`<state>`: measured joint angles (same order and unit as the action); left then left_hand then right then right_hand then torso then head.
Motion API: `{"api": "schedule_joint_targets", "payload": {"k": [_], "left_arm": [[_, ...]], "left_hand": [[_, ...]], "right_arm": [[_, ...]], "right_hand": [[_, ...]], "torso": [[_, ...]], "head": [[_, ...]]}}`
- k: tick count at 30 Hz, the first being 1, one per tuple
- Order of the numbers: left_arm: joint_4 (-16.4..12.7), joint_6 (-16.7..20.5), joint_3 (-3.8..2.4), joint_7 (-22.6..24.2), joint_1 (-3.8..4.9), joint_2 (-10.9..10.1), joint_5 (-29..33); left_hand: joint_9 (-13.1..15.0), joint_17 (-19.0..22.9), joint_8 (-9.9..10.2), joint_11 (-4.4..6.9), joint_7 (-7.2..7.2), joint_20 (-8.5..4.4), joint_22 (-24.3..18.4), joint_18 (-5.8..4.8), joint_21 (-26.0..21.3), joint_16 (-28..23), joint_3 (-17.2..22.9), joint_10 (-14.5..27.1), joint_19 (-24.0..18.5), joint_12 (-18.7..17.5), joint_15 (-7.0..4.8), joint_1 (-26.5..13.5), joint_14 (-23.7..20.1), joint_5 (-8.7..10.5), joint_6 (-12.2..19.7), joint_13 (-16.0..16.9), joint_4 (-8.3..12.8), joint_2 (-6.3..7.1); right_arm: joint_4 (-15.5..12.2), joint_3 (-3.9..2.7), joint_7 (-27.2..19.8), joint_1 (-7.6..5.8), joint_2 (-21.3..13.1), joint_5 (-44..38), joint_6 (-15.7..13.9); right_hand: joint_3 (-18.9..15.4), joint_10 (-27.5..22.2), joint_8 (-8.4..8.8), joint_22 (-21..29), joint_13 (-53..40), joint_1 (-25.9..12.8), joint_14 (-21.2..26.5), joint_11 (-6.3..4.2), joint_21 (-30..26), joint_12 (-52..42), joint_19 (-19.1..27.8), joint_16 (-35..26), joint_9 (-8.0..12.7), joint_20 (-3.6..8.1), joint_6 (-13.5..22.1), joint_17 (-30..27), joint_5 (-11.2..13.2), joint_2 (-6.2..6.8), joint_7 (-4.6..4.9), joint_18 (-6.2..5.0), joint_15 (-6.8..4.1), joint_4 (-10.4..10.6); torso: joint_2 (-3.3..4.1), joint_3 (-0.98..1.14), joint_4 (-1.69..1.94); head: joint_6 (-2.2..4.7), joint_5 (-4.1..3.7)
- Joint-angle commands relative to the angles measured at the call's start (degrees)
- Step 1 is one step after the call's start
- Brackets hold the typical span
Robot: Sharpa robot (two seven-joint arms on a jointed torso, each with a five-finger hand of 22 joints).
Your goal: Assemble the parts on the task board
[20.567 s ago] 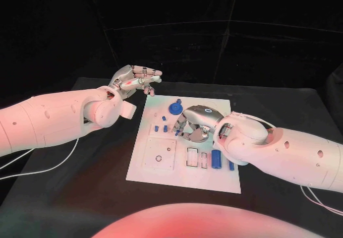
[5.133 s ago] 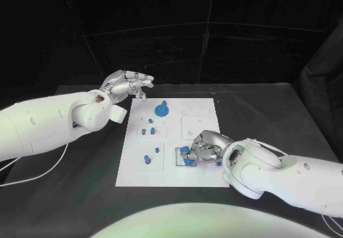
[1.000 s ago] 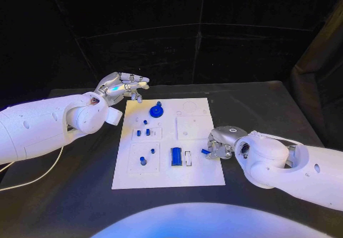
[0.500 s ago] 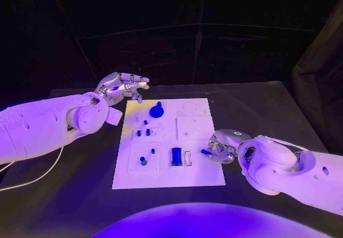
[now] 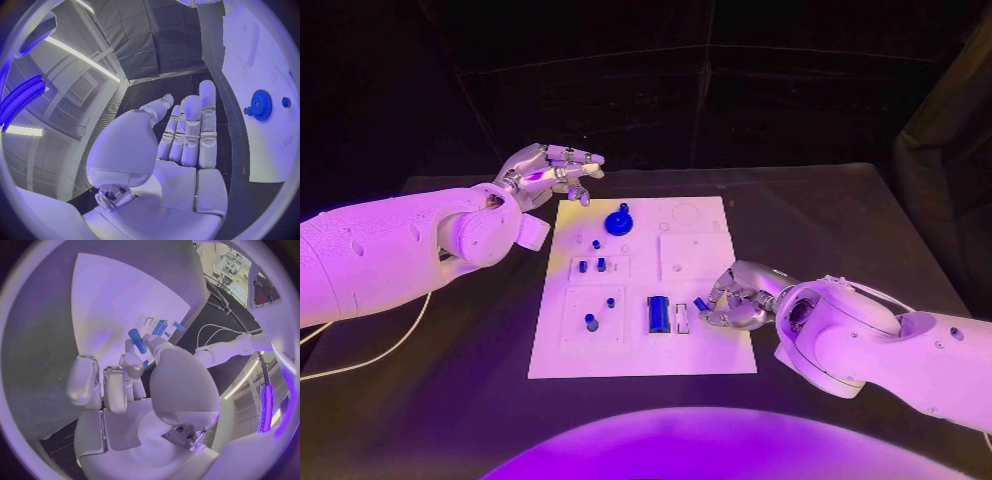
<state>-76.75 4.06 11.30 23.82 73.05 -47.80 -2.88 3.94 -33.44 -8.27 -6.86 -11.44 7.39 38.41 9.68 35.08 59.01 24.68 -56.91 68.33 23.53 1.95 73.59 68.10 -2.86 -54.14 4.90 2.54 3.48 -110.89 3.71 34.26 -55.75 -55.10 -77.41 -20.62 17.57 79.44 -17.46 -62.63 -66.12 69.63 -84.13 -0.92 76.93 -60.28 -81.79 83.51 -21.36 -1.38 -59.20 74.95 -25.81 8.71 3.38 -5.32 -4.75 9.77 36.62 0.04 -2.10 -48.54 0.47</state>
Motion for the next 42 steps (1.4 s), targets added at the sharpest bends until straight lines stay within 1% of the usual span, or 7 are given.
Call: {"api": "schedule_joint_targets", "payload": {"k": [1,5,6,12,16,25,42], "left_arm": [[-0.17,-0.58,-0.05,0.12,0.08,0.01,0.27],[-0.25,-0.55,-0.05,0.08,0.09,-0.04,0.27],[-0.25,-0.54,-0.05,0.07,0.09,-0.04,0.27],[-0.31,-0.61,-0.05,0.05,0.09,0.0,0.27],[-0.35,-0.68,-0.05,0.01,0.09,-0.01,0.27],[-0.4,-0.82,-0.05,-0.07,0.1,0.0,0.27],[-0.38,-1.07,-0.05,-0.27,0.1,0.05,0.27]], "left_hand": [[-0.07,0.03,-0.24,-0.07,-0.02,0.11,-0.09,0.77,-0.4,0.36,-0.02,0.45,0.21,0.35,-0.02,0.17,-0.51,-0.09,0.41,0.04,0.32,0.07],[-0.07,0.03,-0.24,-0.07,-0.02,0.11,-0.09,0.77,-0.4,0.36,-0.02,0.45,0.21,0.35,-0.02,0.17,-0.51,-0.09,0.41,0.04,0.32,0.07],[-0.07,0.03,-0.24,-0.07,-0.02,0.11,-0.09,0.77,-0.4,0.36,-0.02,0.45,0.21,0.35,-0.02,0.17,-0.51,-0.09,0.41,0.04,0.32,0.07],[-0.07,0.03,-0.24,-0.07,-0.02,0.11,-0.09,0.77,-0.4,0.36,-0.02,0.45,0.21,0.35,-0.02,0.17,-0.51,-0.09,0.41,0.04,0.32,0.07],[-0.07,0.03,-0.24,-0.07,-0.02,0.11,-0.09,0.77,-0.4,0.36,-0.02,0.45,0.21,0.35,-0.02,0.17,-0.51,-0.09,0.41,0.04,0.32,0.07],[-0.07,0.03,-0.24,-0.07,-0.02,0.11,-0.09,0.77,-0.4,0.36,-0.02,0.45,0.21,0.35,-0.02,0.17,-0.51,-0.09,0.41,0.04,0.32,0.07],[-0.07,0.03,-0.24,-0.07,-0.02,0.11,-0.09,0.77,-0.4,0.36,-0.02,0.45,0.21,0.35,-0.02,0.17,-0.51,-0.09,0.41,0.04,0.32,0.07]], "right_arm": [[0.37,-0.01,-0.63,-0.07,0.5,6.33,-0.17],[1.14,0.0,0.09,-0.08,1.55,9.01,1.49],[1.29,0.0,0.24,-0.08,1.83,9.39,1.63],[2.09,0.0,0.79,-0.08,3.26,10.32,1.37],[2.72,0.0,1.34,-0.08,3.97,9.99,1.61],[3.34,-0.01,1.99,-0.09,5.5,9.03,2.35],[3.9,-0.01,2.23,-0.09,6.17,7.12,2.57]], "right_hand": [[0.36,0.38,0.28,-0.11,-0.17,-1.12,-4.04,0.02,0.24,-0.42,-0.44,0.19,-0.05,0.19,-0.3,5.77,-0.58,0.18,0.41,0.4,-0.08,0.08],[0.0,0.57,0.27,-0.38,-0.29,-2.12,-4.07,0.01,0.38,-0.55,-0.53,0.3,-0.17,0.22,-0.63,5.92,-1.33,0.09,0.35,0.45,-0.1,0.28],[-0.14,0.61,0.24,-0.44,-0.31,-2.39,-4.08,-0.01,0.42,-0.57,-0.56,0.32,-0.21,0.22,-0.74,5.94,-1.42,0.04,0.33,0.46,-0.1,0.36],[-1.7,1.19,0.02,-0.83,-1.15,-5.06,-4.13,-0.19,0.63,-1.55,-0.71,0.5,-0.55,0.32,-1.66,6.21,-2.07,-0.39,0.04,0.51,-0.23,1.47],[-3.03,1.35,-0.01,-1.12,-1.37,-6.21,-4.16,-0.35,0.78,-1.72,-0.81,0.63,-0.76,0.45,-2.07,6.41,-3.96,-0.52,-0.15,0.55,-0.37,1.79],[-3.53,1.42,-0.14,-1.25,-1.46,-6.44,-4.17,-0.45,0.84,-1.77,-0.85,0.69,-0.9,0.51,-2.43,6.5,-4.28,-0.72,-0.28,0.57,-0.45,1.81],[-4.06,1.4,-0.14,-1.19,-1.39,-6.83,-4.16,-0.48,0.8,-1.64,-0.83,0.65,-0.97,0.56,-2.53,6.45,-4.17,-0.83,-0.31,0.56,-0.49,1.97]], "torso": [[0.02,0.0,0.01],[0.03,-0.05,0.06],[0.0,0.01,-0.08],[0.03,0.03,-0.02],[-0.01,-0.01,0.0],[0.1,0.07,-0.07],[-0.02,0.03,-0.06]], "head": [[-0.16,0.04],[-0.24,0.05],[-0.24,0.22],[-0.25,0.25],[-0.32,0.34],[-0.49,0.56],[-0.54,0.63]]}}
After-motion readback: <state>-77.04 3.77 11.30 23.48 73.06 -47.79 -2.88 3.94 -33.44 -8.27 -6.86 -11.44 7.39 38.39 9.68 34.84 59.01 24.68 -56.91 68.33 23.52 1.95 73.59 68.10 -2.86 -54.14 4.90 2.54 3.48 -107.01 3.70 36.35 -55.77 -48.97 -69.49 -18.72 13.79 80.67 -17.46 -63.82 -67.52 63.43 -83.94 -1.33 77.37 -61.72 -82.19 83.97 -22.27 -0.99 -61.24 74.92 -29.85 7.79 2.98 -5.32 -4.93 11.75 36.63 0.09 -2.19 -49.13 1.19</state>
